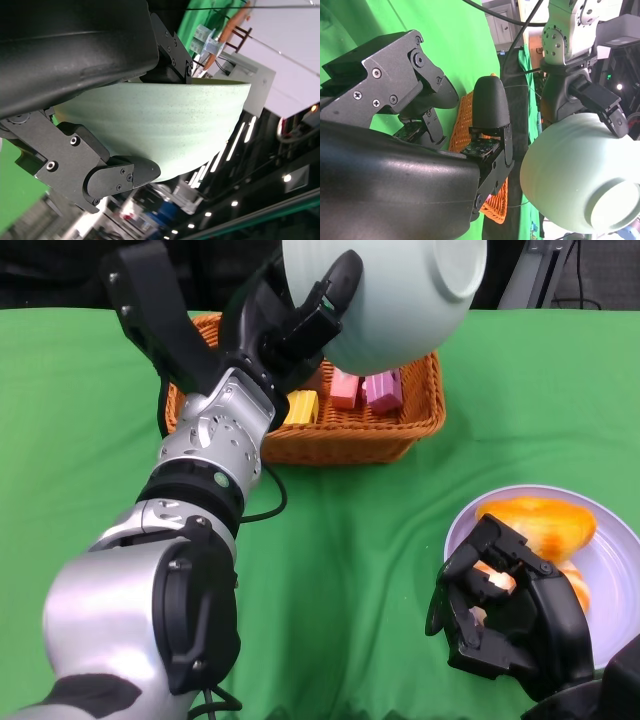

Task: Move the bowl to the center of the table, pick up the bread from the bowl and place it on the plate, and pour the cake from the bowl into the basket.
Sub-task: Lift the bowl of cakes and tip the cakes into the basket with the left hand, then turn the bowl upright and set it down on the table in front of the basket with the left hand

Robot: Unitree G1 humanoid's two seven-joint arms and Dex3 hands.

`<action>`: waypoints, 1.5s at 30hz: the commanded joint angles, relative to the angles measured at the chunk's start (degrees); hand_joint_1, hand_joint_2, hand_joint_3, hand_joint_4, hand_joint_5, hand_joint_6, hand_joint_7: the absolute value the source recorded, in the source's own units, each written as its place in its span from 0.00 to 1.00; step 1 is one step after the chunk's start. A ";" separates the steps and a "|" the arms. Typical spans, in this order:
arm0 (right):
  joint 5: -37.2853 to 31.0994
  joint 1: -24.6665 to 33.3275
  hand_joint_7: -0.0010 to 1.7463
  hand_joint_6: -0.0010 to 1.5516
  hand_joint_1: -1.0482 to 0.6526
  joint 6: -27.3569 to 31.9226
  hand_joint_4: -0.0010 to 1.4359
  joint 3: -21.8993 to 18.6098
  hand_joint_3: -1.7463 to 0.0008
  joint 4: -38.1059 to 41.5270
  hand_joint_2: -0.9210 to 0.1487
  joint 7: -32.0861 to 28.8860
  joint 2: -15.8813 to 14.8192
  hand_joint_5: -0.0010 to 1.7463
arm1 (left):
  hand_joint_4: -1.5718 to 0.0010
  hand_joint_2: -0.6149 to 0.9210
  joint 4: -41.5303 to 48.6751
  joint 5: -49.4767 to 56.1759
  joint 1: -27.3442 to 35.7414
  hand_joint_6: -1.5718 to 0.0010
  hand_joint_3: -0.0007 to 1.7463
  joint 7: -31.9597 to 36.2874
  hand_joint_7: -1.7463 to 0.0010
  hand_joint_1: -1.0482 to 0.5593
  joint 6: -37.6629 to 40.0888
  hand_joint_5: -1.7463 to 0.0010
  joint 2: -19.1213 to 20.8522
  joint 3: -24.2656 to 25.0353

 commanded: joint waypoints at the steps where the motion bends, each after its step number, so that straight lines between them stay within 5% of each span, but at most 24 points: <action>1: 0.57 0.35 0.95 0.38 0.64 0.01 0.58 -0.59 0.28 -0.58 0.38 -0.15 -0.50 1.00 | 0.52 0.77 0.00 -1.22 -2.21 0.51 0.63 1.13 0.15 0.62 0.88 0.00 -0.03 0.94; 13: -0.02 0.06 0.94 0.39 0.63 -0.76 0.58 -0.86 0.27 0.00 0.42 -0.53 -0.41 1.00 | 0.53 0.82 0.02 -5.21 -3.01 0.62 0.61 6.85 0.03 0.62 5.09 0.00 -0.40 5.03; 21: 0.56 -0.12 0.94 0.39 0.63 -0.89 0.59 -0.93 0.26 0.30 0.42 0.09 -0.31 1.00 | 0.52 0.82 -0.18 -5.55 -2.90 0.60 0.61 7.57 0.04 0.62 5.10 0.00 -0.22 5.13; 30: 0.20 0.30 0.94 0.40 0.63 -0.27 0.58 -0.89 0.26 -0.31 0.42 -0.22 -0.27 1.00 | 0.51 0.79 -1.00 -1.54 -1.76 0.53 0.63 0.67 0.13 0.61 1.83 0.00 0.80 0.43; 36: 0.13 0.23 0.94 0.40 0.63 -0.98 0.59 -0.94 0.25 -0.13 0.43 -0.46 0.04 1.00 | 0.53 0.81 -1.85 1.33 -1.40 0.48 0.55 -1.57 0.22 0.58 -1.93 0.00 1.91 -2.62; 45: 0.90 0.10 0.95 0.40 0.62 -1.61 0.60 -1.14 0.23 0.32 0.45 -0.06 0.39 1.00 | 0.54 0.80 -3.68 7.39 1.06 0.55 0.58 -7.06 0.12 0.57 -13.33 0.00 4.45 -9.07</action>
